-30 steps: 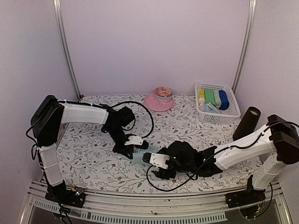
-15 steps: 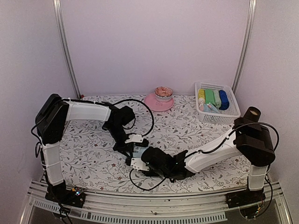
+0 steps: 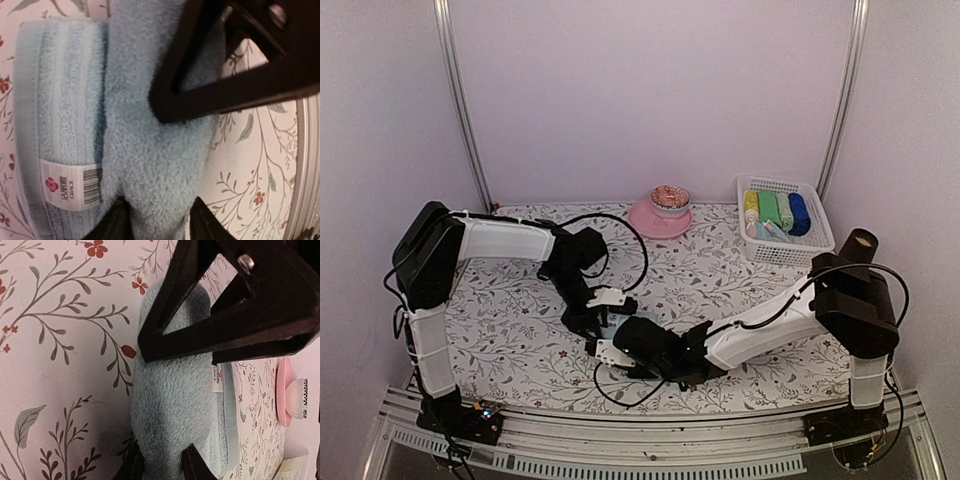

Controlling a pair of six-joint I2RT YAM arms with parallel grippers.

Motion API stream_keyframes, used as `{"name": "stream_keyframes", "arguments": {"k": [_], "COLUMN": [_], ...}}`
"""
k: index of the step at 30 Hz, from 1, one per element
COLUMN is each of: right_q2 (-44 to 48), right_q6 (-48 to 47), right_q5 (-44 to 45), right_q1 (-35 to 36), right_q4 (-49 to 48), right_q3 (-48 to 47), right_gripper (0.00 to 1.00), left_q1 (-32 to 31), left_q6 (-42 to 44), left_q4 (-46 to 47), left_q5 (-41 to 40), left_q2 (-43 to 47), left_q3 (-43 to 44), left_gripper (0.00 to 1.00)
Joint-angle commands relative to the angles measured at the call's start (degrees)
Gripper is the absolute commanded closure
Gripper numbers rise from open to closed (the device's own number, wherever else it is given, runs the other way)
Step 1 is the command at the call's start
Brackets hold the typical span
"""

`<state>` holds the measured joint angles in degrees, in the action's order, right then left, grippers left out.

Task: Roll the towels
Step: Roll the towel at the center of the board.

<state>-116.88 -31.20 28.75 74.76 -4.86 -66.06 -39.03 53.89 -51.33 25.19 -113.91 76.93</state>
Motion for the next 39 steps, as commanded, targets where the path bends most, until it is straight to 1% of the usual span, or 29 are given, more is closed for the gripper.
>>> {"name": "stream_keyframes", "arguments": {"k": [1, 4, 6, 9, 15, 19, 22, 26, 27, 29, 30, 32, 35, 39], "right_q2": [-1.4, -0.5, -0.4, -0.9, -3.4, -5.3, -7.0, -8.7, -8.9, -9.5, -9.8, -10.4, -11.2, -11.8], "right_q6": [5.4, 7.9, 10.3, 12.9, 18.2, 21.4, 24.9, 29.7, 30.6, 33.6, 34.6, 36.4, 37.8, 38.9], "right_q5": [-6.9, -11.8, -15.3, -20.1, -29.3, -35.6, -41.1, -47.4, -49.2, -53.7, -55.3, -57.5, -59.7, -61.0], "right_q1": [-2.0, -4.0, -5.3, -7.1, -10.2, -12.0, -14.1, -17.8, -18.8, -20.7, -21.6, -22.8, -23.8, -24.6], "right_q4": [6.5, 9.1, 11.2, 14.2, 20.5, 24.1, 26.0, 27.7, 27.8, 27.7, 27.7, 27.5, 27.4, 27.3], "right_q3": [-1.3, -2.4, -2.8, -6.8, -12.5, -15.9, -18.1, -19.7, -19.7, -19.6, -19.6, -19.6, -20.2, -20.4], "right_gripper": [0.78, 0.78, 0.78, 0.78, 0.77, 0.77, 0.75, 0.75, 0.75, 0.75, 0.75, 0.75, 0.75, 0.76], "left_q1": [1.3, 1.8, 2.6, 3.6, 5.5, 6.5, 6.5, 5.7, 5.3, 3.9, 2.8, 0.3, -2.9, -5.8], "left_q6": [-2.7, -4.8, -5.8, -6.3, -6.7, -6.0, -4.3, -3.5, -3.2, -1.9, -1.4, -0.2, 0.6, 0.0], "left_q4": [6.0, 12.6, 18.4, 26.8, 42.4, 50.2, 54.0, 55.5, 55.6, 56.4, 57.3, 59.6, 62.5, 65.5], "left_q5": [-4.2, -6.4, -8.9, -11.3, -13.3, -12.1, -10.0, -8.4, -8.7, -10.0, -11.6, -13.5, -16.0, -20.1], "left_q2": [4.6, 9.9, 14.2, 20.0, 30.7, 36.5, 39.5, 41.2, 41.2, 41.2, 41.0, 40.5, 38.1, 32.0], "left_q3": [-4.3, -8.5, -12.4, -18.7, -30.9, -38.4, -43.0, -45.5, -45.7, -46.4, -46.8, -48.1, -48.4, -46.4], "left_gripper": [0.45, 0.24, 0.13, 0.04, 0.03, 0.03, 0.05, 0.15, 0.21, 0.29, 0.35, 0.44, 0.5, 0.55]}}
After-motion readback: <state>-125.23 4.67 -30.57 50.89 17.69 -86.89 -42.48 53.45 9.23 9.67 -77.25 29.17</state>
